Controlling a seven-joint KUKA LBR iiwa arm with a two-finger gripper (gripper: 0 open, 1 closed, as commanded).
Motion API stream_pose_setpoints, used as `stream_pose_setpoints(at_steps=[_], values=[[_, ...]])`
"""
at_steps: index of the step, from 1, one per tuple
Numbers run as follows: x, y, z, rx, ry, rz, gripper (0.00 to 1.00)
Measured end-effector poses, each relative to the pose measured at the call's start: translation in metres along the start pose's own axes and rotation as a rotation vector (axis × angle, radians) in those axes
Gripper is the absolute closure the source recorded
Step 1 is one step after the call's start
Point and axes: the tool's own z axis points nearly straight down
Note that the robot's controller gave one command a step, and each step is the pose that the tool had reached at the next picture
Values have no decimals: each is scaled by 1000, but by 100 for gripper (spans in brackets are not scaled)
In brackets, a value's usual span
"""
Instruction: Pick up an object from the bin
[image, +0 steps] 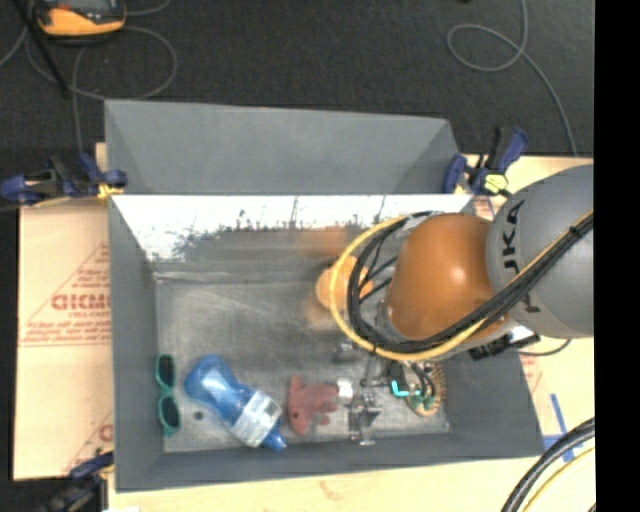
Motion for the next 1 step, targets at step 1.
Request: stream_pose_setpoints(at_steps=[1], values=[[-2,0,-4,0,-8,1,0]])
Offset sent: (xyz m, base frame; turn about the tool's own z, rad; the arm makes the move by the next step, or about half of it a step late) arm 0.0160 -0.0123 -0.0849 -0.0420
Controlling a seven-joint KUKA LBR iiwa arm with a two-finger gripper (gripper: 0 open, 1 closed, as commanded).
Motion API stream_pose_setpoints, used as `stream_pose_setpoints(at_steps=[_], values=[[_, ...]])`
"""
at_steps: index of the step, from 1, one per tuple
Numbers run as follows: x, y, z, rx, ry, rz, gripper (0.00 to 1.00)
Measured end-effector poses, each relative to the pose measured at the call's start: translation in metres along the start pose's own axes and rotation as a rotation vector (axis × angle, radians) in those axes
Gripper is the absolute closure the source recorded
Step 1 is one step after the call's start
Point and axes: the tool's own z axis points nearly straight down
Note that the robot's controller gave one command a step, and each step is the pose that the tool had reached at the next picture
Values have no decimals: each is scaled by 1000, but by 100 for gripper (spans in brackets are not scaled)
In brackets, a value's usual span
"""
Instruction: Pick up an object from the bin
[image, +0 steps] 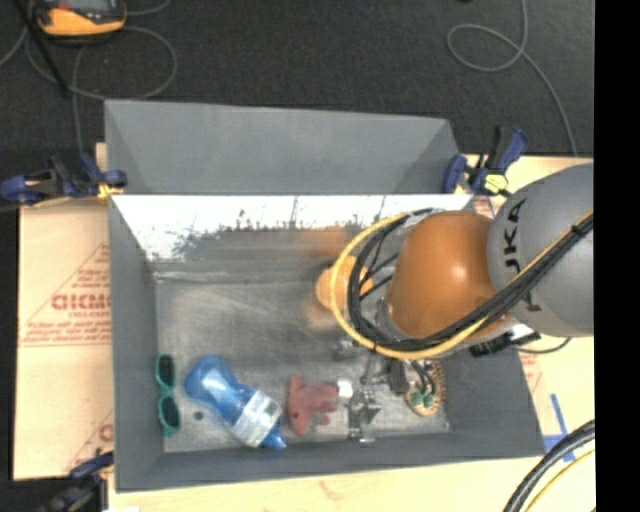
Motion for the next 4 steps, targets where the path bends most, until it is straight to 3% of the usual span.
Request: stream_pose_setpoints(at_steps=[1,2,3,4], values=[[-17,-14,87,3,-8,-39,100],[-17,-14,87,3,-8,-39,100],[-21,-15,-119,3,-4,-25,100],[-22,-15,-120,3,-10,-25,100]])
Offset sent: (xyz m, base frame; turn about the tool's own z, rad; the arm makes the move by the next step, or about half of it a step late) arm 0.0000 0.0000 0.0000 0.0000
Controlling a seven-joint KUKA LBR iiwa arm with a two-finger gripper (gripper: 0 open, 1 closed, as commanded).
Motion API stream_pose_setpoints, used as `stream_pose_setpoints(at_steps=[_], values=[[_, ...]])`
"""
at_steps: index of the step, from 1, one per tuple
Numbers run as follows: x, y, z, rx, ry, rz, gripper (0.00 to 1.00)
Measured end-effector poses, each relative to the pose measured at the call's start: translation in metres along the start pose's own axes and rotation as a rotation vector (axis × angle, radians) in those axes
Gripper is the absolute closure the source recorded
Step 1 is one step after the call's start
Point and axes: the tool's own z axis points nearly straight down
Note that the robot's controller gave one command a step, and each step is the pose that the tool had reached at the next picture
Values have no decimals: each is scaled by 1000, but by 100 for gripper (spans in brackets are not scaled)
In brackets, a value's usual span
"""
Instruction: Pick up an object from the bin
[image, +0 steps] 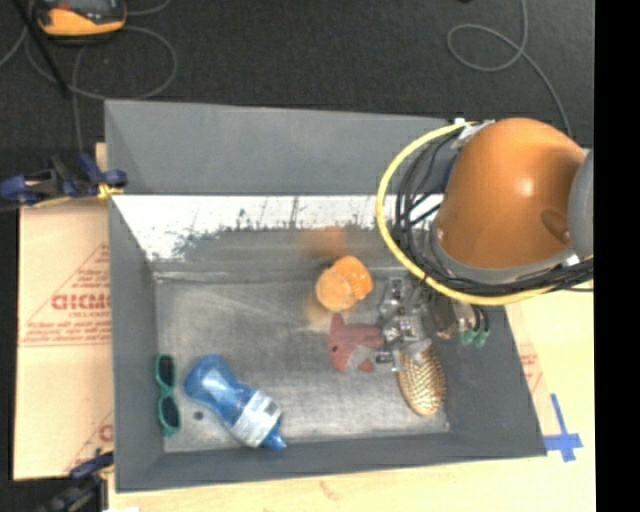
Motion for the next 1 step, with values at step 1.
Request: stream_pose_setpoints(at_steps=[1], values=[[1,0,2,0,5,-2,100]])
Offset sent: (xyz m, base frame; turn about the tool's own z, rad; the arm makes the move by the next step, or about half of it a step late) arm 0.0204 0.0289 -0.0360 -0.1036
